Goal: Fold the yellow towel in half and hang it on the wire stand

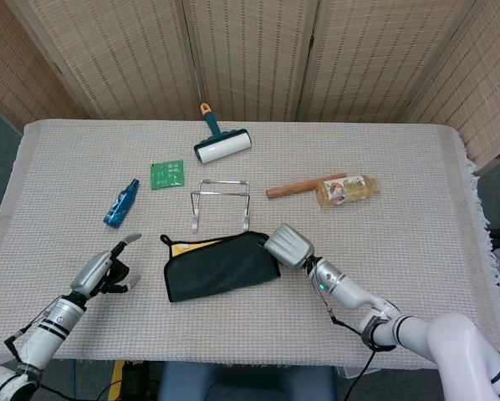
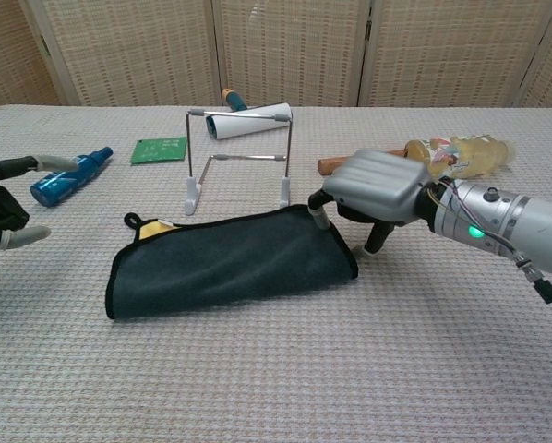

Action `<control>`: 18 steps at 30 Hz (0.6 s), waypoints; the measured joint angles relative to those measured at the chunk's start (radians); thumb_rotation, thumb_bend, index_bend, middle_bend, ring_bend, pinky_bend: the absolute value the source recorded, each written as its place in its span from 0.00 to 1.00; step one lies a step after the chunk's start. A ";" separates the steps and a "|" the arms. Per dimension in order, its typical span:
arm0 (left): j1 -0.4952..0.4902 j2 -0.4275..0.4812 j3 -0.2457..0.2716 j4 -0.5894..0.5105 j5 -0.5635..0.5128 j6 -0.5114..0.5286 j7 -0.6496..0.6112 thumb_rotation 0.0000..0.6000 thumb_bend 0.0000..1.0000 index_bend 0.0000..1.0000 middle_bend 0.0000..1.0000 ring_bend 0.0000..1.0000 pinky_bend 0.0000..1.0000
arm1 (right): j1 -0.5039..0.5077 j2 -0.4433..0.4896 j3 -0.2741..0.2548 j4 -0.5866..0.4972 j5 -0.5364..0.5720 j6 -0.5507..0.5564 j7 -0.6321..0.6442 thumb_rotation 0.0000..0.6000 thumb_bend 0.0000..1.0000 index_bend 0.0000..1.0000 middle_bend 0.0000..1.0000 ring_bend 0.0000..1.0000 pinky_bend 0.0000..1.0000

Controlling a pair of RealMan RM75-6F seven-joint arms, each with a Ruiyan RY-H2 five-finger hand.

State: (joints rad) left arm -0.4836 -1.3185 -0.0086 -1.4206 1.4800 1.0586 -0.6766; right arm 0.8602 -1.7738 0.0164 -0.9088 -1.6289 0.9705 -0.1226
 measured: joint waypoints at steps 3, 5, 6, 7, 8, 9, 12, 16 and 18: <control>0.002 0.000 -0.002 0.003 0.000 0.002 -0.005 1.00 0.41 0.08 0.98 0.91 0.87 | 0.003 -0.017 -0.001 0.023 -0.004 0.004 0.009 1.00 0.17 0.45 0.91 1.00 1.00; 0.002 0.001 -0.002 0.003 0.002 0.001 -0.007 1.00 0.41 0.08 0.98 0.91 0.86 | 0.005 -0.027 -0.002 0.035 -0.007 0.007 0.013 1.00 0.18 0.45 0.91 1.00 1.00; 0.003 0.001 -0.002 0.003 0.002 0.001 -0.008 1.00 0.41 0.08 0.98 0.91 0.86 | 0.006 -0.032 -0.003 0.043 -0.008 0.009 0.014 1.00 0.18 0.45 0.91 1.00 1.00; 0.003 0.002 -0.001 0.003 0.003 0.001 -0.010 1.00 0.41 0.08 0.98 0.91 0.86 | 0.007 -0.037 -0.003 0.049 -0.010 0.010 0.016 1.00 0.18 0.45 0.91 1.00 1.00; 0.004 0.002 -0.001 0.004 0.003 0.001 -0.010 1.00 0.41 0.08 0.98 0.91 0.86 | 0.008 -0.041 -0.004 0.054 -0.011 0.011 0.017 1.00 0.19 0.45 0.91 1.00 1.00; 0.005 0.002 -0.001 0.004 0.003 0.002 -0.011 1.00 0.41 0.08 0.98 0.91 0.86 | 0.009 -0.045 -0.004 0.059 -0.012 0.014 0.020 1.00 0.20 0.45 0.91 1.00 1.00; 0.008 0.002 -0.001 0.007 0.003 0.003 -0.016 1.00 0.41 0.08 0.98 0.91 0.87 | 0.011 -0.052 -0.004 0.069 -0.016 0.022 0.028 1.00 0.24 0.45 0.91 1.00 1.00; 0.010 0.003 -0.001 0.010 0.005 0.004 -0.021 1.00 0.41 0.08 0.98 0.91 0.86 | 0.014 -0.059 -0.006 0.079 -0.019 0.025 0.034 1.00 0.32 0.46 0.92 1.00 1.00; 0.010 0.003 -0.001 0.010 0.006 0.005 -0.022 1.00 0.41 0.08 0.98 0.91 0.86 | 0.015 -0.061 -0.005 0.080 -0.019 0.029 0.039 1.00 0.36 0.47 0.92 1.00 1.00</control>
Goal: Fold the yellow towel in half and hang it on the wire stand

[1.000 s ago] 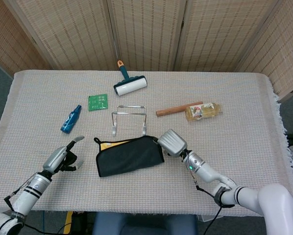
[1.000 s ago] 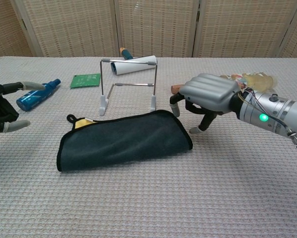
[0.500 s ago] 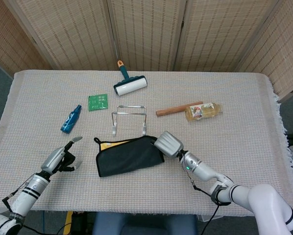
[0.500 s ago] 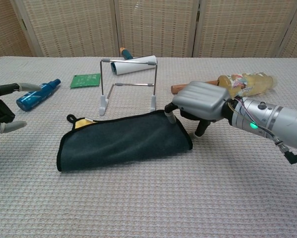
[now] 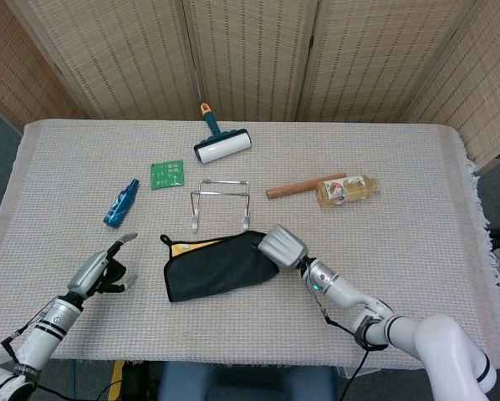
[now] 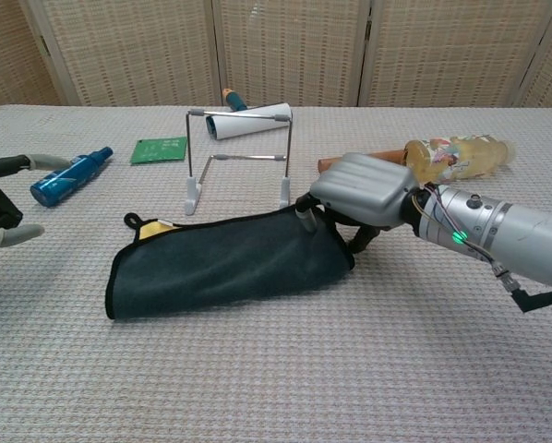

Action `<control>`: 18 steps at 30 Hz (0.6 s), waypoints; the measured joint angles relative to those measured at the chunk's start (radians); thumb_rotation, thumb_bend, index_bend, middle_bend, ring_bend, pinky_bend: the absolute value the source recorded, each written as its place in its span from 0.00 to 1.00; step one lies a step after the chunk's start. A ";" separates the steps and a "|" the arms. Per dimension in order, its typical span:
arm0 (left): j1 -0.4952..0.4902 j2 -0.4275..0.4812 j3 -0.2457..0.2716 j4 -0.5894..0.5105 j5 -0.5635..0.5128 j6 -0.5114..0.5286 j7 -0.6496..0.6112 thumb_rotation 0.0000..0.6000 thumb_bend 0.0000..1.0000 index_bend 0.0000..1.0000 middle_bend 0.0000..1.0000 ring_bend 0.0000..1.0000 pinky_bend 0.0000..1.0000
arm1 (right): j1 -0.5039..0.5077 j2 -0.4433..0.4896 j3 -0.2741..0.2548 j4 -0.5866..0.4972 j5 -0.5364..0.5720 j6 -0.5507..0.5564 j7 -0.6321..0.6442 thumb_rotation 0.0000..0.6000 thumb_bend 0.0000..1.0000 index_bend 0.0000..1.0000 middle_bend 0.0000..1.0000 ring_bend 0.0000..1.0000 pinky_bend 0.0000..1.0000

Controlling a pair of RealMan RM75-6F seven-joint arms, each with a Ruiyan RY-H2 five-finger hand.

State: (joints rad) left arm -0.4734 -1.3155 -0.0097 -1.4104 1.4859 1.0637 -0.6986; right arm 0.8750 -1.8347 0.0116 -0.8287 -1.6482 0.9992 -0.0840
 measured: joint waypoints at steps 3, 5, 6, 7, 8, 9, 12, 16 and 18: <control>0.001 0.001 0.000 0.001 0.001 0.000 -0.001 1.00 0.41 0.08 0.98 0.91 0.86 | 0.002 -0.003 0.000 0.003 -0.004 0.009 0.006 1.00 0.41 0.50 0.92 1.00 1.00; 0.002 0.001 -0.001 0.001 0.000 0.001 -0.002 1.00 0.41 0.08 0.98 0.91 0.86 | 0.003 -0.003 -0.001 0.004 -0.007 0.014 0.010 1.00 0.45 0.53 0.92 1.00 1.00; 0.002 0.001 -0.002 0.001 0.000 0.002 -0.003 1.00 0.41 0.08 0.98 0.91 0.87 | 0.003 -0.003 0.000 0.004 -0.008 0.019 0.012 1.00 0.46 0.55 0.92 1.00 1.00; 0.003 0.002 -0.002 0.001 0.000 0.003 -0.003 1.00 0.41 0.08 0.98 0.91 0.86 | 0.003 -0.002 0.000 0.003 -0.009 0.023 0.015 1.00 0.47 0.57 0.93 1.00 1.00; 0.003 0.003 -0.003 0.001 0.000 0.005 -0.004 1.00 0.41 0.08 0.98 0.91 0.86 | 0.004 -0.001 0.002 0.002 -0.010 0.029 0.018 1.00 0.48 0.59 0.93 1.00 1.00; 0.004 0.004 -0.003 0.001 0.000 0.006 -0.004 1.00 0.41 0.08 0.98 0.91 0.86 | 0.004 0.002 0.005 -0.002 -0.011 0.039 0.023 1.00 0.49 0.60 0.93 1.00 1.00; 0.006 0.009 -0.004 -0.002 0.000 0.007 -0.002 1.00 0.41 0.08 0.98 0.91 0.86 | 0.006 0.013 0.020 -0.025 -0.015 0.079 0.037 1.00 0.51 0.63 0.93 1.00 1.00; 0.006 0.015 -0.003 -0.007 0.003 0.009 0.008 1.00 0.41 0.08 0.98 0.91 0.87 | 0.011 0.048 0.053 -0.094 -0.015 0.133 0.040 1.00 0.51 0.65 0.93 1.00 1.00; 0.007 0.017 -0.004 -0.012 0.005 0.012 0.015 1.00 0.41 0.08 0.98 0.91 0.86 | 0.014 0.075 0.073 -0.148 -0.014 0.152 0.029 1.00 0.51 0.66 0.93 1.00 1.00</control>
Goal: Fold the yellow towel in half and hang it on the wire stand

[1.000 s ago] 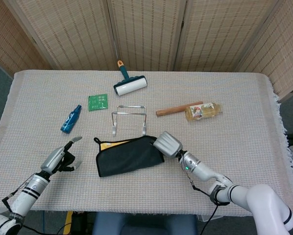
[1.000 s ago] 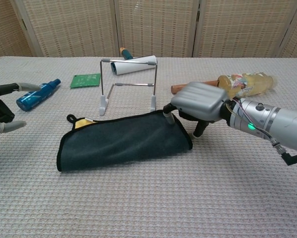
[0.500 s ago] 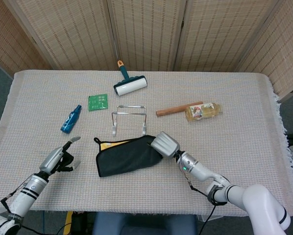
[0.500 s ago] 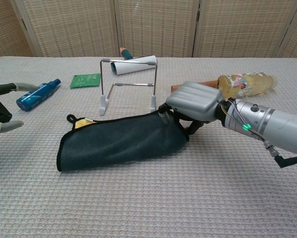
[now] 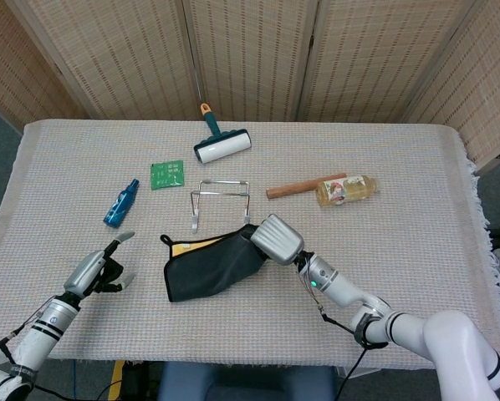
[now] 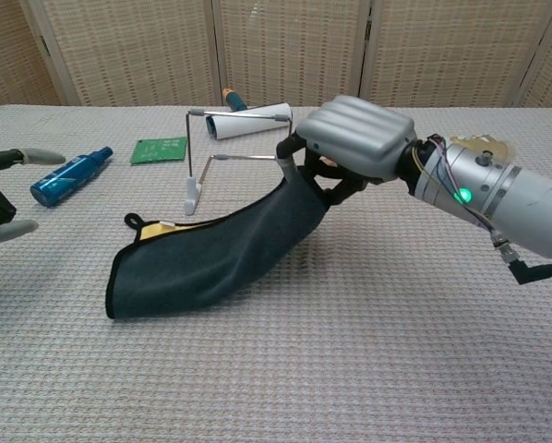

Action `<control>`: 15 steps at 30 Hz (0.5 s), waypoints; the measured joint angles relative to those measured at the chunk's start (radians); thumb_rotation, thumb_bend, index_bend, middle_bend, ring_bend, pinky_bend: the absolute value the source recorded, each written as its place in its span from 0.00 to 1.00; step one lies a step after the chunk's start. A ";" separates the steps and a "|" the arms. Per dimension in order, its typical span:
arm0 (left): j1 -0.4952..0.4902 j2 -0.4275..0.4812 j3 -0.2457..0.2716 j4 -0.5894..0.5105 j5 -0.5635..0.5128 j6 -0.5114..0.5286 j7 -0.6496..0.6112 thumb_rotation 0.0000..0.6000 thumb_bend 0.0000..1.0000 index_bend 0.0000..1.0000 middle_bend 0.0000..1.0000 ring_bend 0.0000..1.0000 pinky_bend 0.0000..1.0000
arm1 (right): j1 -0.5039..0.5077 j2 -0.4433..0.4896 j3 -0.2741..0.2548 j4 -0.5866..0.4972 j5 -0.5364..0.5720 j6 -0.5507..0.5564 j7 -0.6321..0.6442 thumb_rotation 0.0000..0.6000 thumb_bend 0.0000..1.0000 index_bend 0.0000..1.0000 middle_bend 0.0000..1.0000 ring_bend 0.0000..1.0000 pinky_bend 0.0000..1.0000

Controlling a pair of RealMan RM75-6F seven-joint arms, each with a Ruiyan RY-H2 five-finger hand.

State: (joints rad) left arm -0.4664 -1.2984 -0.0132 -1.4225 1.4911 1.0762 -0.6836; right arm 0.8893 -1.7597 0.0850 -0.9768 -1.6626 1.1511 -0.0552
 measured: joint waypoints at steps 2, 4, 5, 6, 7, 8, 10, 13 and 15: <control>0.002 0.002 0.000 -0.007 0.002 0.005 0.005 1.00 0.41 0.08 0.98 0.91 0.86 | 0.003 0.027 0.020 -0.053 0.002 0.015 -0.021 1.00 0.51 0.66 0.94 1.00 1.00; 0.003 0.004 0.001 -0.013 0.006 0.010 0.012 1.00 0.41 0.08 0.98 0.91 0.86 | 0.008 0.059 0.046 -0.122 0.007 0.027 -0.062 1.00 0.51 0.67 0.94 1.00 1.00; 0.004 0.005 0.001 -0.015 0.007 0.011 0.016 1.00 0.41 0.08 0.98 0.91 0.86 | 0.009 0.073 0.058 -0.153 0.010 0.031 -0.083 1.00 0.51 0.67 0.94 1.00 1.00; 0.005 0.007 0.002 -0.017 0.008 0.012 0.019 1.00 0.41 0.08 0.98 0.91 0.86 | 0.011 0.092 0.074 -0.197 0.017 0.036 -0.111 1.00 0.51 0.68 0.94 1.00 1.00; 0.006 0.009 0.002 -0.021 0.009 0.014 0.023 1.00 0.41 0.08 0.98 0.91 0.86 | 0.012 0.106 0.088 -0.230 0.023 0.039 -0.133 1.00 0.51 0.68 0.94 1.00 1.00; 0.006 0.011 0.003 -0.023 0.010 0.015 0.024 1.00 0.41 0.08 0.98 0.91 0.86 | 0.014 0.120 0.102 -0.263 0.030 0.041 -0.156 1.00 0.51 0.69 0.94 1.00 1.00; 0.007 0.017 0.004 -0.029 0.012 0.016 0.024 1.00 0.41 0.08 0.98 0.91 0.86 | 0.016 0.152 0.135 -0.339 0.054 0.042 -0.214 1.00 0.51 0.70 0.94 1.00 1.00; 0.009 0.025 0.009 -0.034 0.017 0.015 0.024 1.00 0.41 0.08 0.98 0.91 0.86 | 0.018 0.195 0.182 -0.436 0.098 0.041 -0.295 1.00 0.51 0.71 0.94 1.00 1.00; 0.011 0.029 0.012 -0.037 0.018 0.016 0.025 1.00 0.41 0.08 0.98 0.91 0.86 | 0.019 0.219 0.210 -0.487 0.130 0.040 -0.345 1.00 0.51 0.71 0.94 1.00 1.00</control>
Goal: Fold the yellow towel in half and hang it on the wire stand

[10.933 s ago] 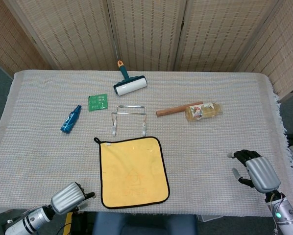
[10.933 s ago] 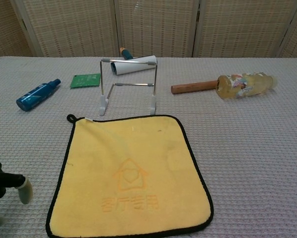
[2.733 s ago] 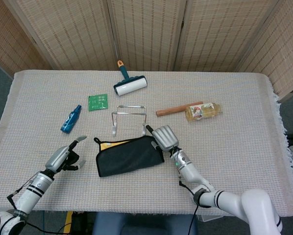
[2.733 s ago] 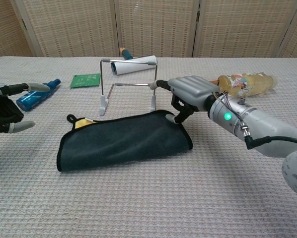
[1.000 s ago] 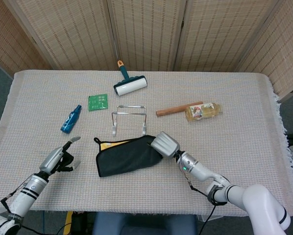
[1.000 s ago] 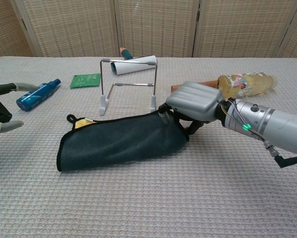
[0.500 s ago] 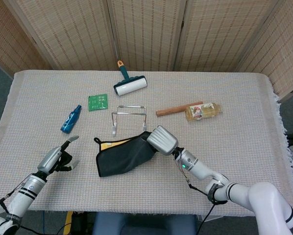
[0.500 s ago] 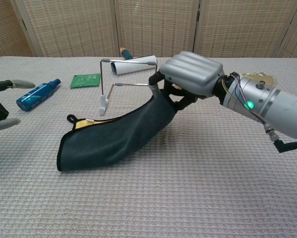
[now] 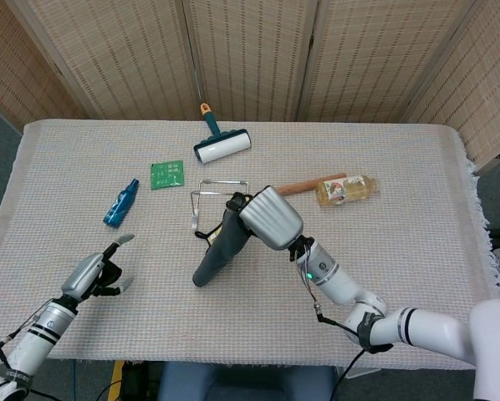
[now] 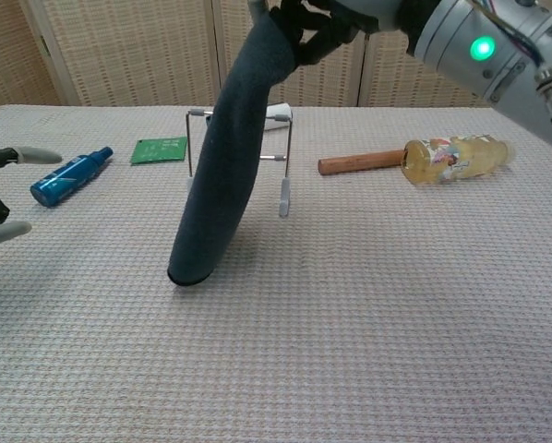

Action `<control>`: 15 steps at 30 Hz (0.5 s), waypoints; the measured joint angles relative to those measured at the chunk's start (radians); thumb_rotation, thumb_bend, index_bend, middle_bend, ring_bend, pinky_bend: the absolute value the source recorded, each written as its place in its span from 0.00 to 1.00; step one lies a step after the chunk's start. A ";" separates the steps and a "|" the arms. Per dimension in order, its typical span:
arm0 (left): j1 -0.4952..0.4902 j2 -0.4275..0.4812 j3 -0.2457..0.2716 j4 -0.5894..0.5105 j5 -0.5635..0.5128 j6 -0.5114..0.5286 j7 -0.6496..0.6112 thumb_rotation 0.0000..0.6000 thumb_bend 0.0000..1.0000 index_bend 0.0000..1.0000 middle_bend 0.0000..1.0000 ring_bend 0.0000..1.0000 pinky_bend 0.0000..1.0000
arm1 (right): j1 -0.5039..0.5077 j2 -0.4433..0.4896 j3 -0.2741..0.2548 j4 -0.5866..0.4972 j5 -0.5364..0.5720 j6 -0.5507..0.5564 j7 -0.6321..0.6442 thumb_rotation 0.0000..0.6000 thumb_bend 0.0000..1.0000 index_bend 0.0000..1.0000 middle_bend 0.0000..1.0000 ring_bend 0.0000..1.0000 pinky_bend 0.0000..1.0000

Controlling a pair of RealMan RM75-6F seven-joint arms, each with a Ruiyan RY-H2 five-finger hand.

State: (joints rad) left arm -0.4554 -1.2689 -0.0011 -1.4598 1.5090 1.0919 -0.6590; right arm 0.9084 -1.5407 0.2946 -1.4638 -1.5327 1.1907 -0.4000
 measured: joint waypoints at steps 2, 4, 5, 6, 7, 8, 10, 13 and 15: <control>0.002 0.003 0.002 -0.002 0.001 0.001 -0.001 1.00 0.41 0.08 0.98 0.91 0.86 | 0.001 0.013 0.018 -0.027 0.026 -0.002 -0.037 1.00 0.51 0.71 0.94 1.00 1.00; 0.003 0.005 0.003 -0.003 0.003 0.003 -0.004 1.00 0.41 0.08 0.98 0.91 0.86 | 0.003 0.020 0.032 -0.043 0.056 -0.009 -0.075 1.00 0.51 0.72 0.94 1.00 1.00; 0.004 0.006 0.004 -0.004 0.004 0.003 -0.006 1.00 0.41 0.08 0.98 0.91 0.86 | 0.005 0.021 0.037 -0.046 0.069 -0.013 -0.092 1.00 0.51 0.72 0.94 1.00 1.00; 0.005 0.006 0.004 -0.004 0.005 0.005 -0.007 1.00 0.41 0.08 0.98 0.91 0.86 | 0.008 0.021 0.045 -0.050 0.086 -0.018 -0.113 1.00 0.51 0.72 0.94 1.00 1.00; 0.006 0.008 0.006 -0.004 0.007 0.008 -0.008 1.00 0.41 0.08 0.98 0.91 0.86 | 0.012 0.020 0.051 -0.052 0.100 -0.022 -0.127 1.00 0.51 0.72 0.94 1.00 1.00; 0.007 0.010 0.007 -0.004 0.008 0.008 -0.008 1.00 0.41 0.08 0.98 0.91 0.86 | 0.016 0.018 0.058 -0.053 0.113 -0.026 -0.138 1.00 0.51 0.72 0.94 1.00 1.00; 0.008 0.014 0.010 -0.005 0.010 0.006 -0.010 1.00 0.41 0.08 0.98 0.91 0.86 | 0.029 0.010 0.073 -0.049 0.142 -0.035 -0.166 1.00 0.51 0.72 0.94 1.00 1.00; 0.010 0.020 0.014 -0.006 0.012 0.004 -0.014 1.00 0.41 0.08 0.98 0.91 0.86 | 0.054 -0.009 0.094 -0.031 0.182 -0.050 -0.200 1.00 0.51 0.72 0.94 1.00 1.00; 0.011 0.022 0.015 -0.006 0.012 0.005 -0.017 1.00 0.41 0.08 0.98 0.91 0.86 | 0.076 -0.027 0.109 -0.008 0.210 -0.061 -0.225 1.00 0.52 0.72 0.94 1.00 1.00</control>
State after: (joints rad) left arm -0.4440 -1.2469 0.0141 -1.4660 1.5214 1.0973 -0.6755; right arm 0.9844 -1.5678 0.4037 -1.4722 -1.3229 1.1292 -0.6250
